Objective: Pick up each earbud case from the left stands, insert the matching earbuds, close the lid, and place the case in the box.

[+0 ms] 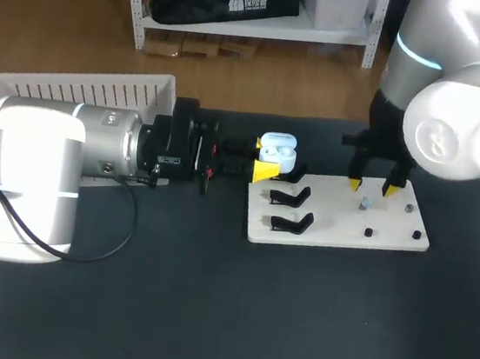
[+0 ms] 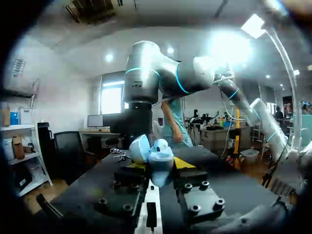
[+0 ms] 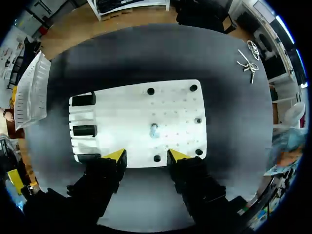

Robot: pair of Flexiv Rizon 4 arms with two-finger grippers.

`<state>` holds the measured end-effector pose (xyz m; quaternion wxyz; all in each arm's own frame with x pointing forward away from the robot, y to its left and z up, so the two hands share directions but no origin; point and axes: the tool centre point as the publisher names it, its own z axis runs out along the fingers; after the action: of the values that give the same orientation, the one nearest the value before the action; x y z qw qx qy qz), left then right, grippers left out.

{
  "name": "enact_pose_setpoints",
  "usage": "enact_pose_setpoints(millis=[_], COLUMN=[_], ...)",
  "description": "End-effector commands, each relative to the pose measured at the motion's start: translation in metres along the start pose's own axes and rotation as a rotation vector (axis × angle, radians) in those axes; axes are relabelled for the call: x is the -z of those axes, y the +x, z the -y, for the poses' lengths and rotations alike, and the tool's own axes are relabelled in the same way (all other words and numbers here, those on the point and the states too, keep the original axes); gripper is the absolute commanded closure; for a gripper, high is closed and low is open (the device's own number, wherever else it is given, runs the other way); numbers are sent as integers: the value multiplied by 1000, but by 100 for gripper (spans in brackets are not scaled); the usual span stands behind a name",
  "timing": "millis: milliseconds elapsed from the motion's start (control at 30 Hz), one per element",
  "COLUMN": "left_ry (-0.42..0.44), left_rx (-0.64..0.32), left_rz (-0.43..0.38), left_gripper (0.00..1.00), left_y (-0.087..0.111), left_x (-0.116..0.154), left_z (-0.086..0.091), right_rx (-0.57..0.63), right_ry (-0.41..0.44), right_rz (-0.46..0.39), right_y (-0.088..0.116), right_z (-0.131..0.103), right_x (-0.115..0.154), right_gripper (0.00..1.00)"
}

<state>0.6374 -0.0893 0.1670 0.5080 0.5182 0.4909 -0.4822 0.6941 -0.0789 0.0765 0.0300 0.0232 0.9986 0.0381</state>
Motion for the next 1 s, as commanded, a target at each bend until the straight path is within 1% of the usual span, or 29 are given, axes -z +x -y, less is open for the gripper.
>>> enact_pose_setpoints(millis=[33,100,300,633,1000], left_ry=[0,0,0,0,0], left_rx=[-1,-1,-1,-1,-1], left_rz=[2,2,2,2,2], left_gripper=[100,100,100,100,100], left_y=[1,1,1,1,1], left_x=[-1,-1,-1,-1,-1], left_z=[-1,-1,-1,-1,-1], right_rx=[9,13,22,13,12], right_ry=[-4,-10,-13,-31,-46], right_rz=[-12,-6,-2,-7,-1], right_y=[-9,-9,-10,-7,-12], right_z=[1,3,5,18,17], right_x=[-13,-15,-25,-37,-43], right_gripper=[47,51,54,59,64])
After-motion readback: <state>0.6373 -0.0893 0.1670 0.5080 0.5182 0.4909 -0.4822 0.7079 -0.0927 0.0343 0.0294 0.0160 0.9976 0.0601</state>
